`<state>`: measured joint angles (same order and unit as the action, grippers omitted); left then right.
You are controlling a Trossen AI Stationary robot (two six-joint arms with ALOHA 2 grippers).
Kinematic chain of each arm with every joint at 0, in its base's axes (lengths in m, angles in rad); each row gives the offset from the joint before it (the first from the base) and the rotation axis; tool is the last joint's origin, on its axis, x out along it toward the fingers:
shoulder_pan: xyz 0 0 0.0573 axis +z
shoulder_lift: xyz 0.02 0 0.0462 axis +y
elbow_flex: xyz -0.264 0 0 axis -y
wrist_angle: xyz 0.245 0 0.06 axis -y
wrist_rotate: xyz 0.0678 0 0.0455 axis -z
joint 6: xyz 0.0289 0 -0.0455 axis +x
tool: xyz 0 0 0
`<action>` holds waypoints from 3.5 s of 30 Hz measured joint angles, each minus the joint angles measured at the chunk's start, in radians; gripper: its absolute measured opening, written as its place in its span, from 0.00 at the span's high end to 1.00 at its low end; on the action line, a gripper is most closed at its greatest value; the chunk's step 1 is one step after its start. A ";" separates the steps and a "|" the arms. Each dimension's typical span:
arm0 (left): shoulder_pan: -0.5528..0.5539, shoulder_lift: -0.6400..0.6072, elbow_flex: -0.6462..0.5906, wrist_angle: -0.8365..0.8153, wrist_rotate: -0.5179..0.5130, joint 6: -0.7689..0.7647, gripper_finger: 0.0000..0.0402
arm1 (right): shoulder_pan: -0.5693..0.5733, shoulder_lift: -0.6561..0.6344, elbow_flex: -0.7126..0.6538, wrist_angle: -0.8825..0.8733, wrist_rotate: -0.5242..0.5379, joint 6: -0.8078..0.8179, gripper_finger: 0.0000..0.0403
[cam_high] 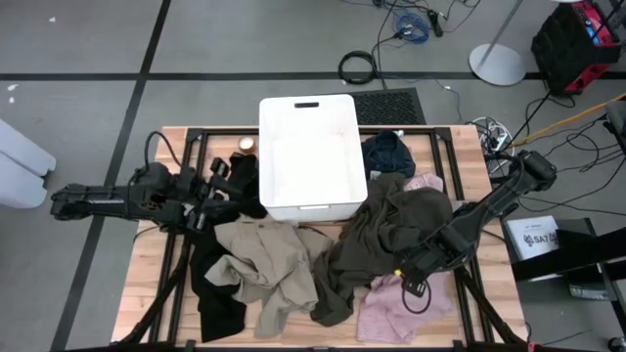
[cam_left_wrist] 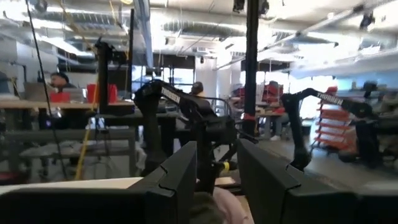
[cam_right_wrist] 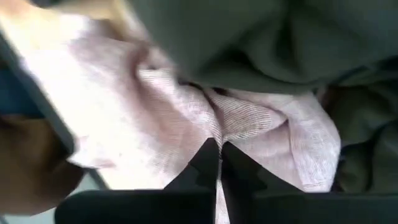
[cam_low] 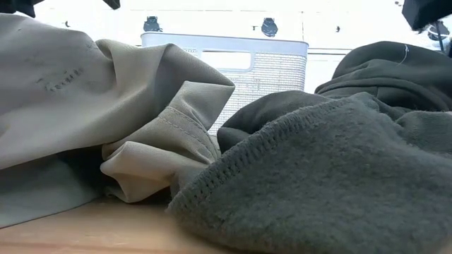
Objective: Fold laundry
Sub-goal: Put the pink polo into the white laundry bin
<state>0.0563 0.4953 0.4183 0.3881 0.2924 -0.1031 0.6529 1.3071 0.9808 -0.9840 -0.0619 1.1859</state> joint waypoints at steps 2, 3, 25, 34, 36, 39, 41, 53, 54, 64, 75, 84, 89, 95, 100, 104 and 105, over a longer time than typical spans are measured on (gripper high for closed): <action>-0.016 0.000 0.000 0.014 0.020 -0.013 0.69 | 0.000 0.000 0.073 -0.015 0.006 -0.013 1.00; -0.026 0.000 0.000 0.031 0.038 -0.013 0.69 | 0.000 0.000 0.115 -0.022 0.014 -0.027 1.00; -0.150 0.090 0.000 0.176 0.098 0.006 0.69 | 0.012 0.000 0.847 0.239 0.333 -0.907 1.00; -0.178 0.169 0.000 0.245 0.098 0.012 0.69 | -0.046 0.027 0.845 0.193 0.448 -0.831 1.00; -0.187 0.200 0.000 0.273 0.097 0.012 0.69 | -0.063 0.037 0.845 0.204 0.448 -0.831 1.00; -0.203 0.251 0.000 0.318 0.095 0.013 0.69 | -0.084 0.057 0.845 0.200 0.440 -0.831 1.00; -0.216 0.291 0.008 0.333 0.095 0.023 0.69 | -0.103 0.072 0.845 0.214 0.429 -0.831 1.00; -0.308 0.625 0.201 0.312 -0.187 0.289 0.69 | -0.232 0.220 0.845 0.263 0.281 -0.826 1.00; -0.313 0.652 0.214 0.310 -0.198 0.302 0.69 | -0.236 0.236 0.845 0.258 0.270 -0.824 1.00; -0.321 0.796 0.277 0.309 -0.204 0.316 0.62 | -0.246 0.352 0.845 0.236 0.213 -0.828 1.00; -0.321 0.812 0.277 0.329 -0.176 0.178 0.35 | -0.275 0.383 0.845 0.217 0.266 -0.831 1.00; -0.320 0.820 0.325 0.297 -0.215 0.134 0.32 | -0.306 0.405 0.845 0.288 0.294 -0.853 1.00; -0.322 0.838 0.349 0.217 -0.269 0.134 0.32 | -0.314 0.428 0.844 0.316 0.248 -0.858 1.00; -0.320 0.838 0.355 0.192 -0.330 0.134 0.35 | -0.312 0.422 0.844 0.330 0.245 -0.862 1.00; -0.320 0.838 0.355 0.206 -0.284 0.166 0.54 | -0.311 0.420 0.844 0.315 0.214 -0.877 0.99; -0.320 0.838 0.379 0.192 -0.230 0.191 0.86 | -0.311 0.419 0.844 0.300 0.189 -0.923 0.92; -0.320 0.838 0.384 0.191 -0.213 0.191 0.92 | -0.310 0.415 0.844 0.300 0.187 -0.933 0.89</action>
<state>-0.2642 1.3331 0.8018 0.5793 0.0794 0.0879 0.3429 1.7223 1.8252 -0.6838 0.1251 0.2526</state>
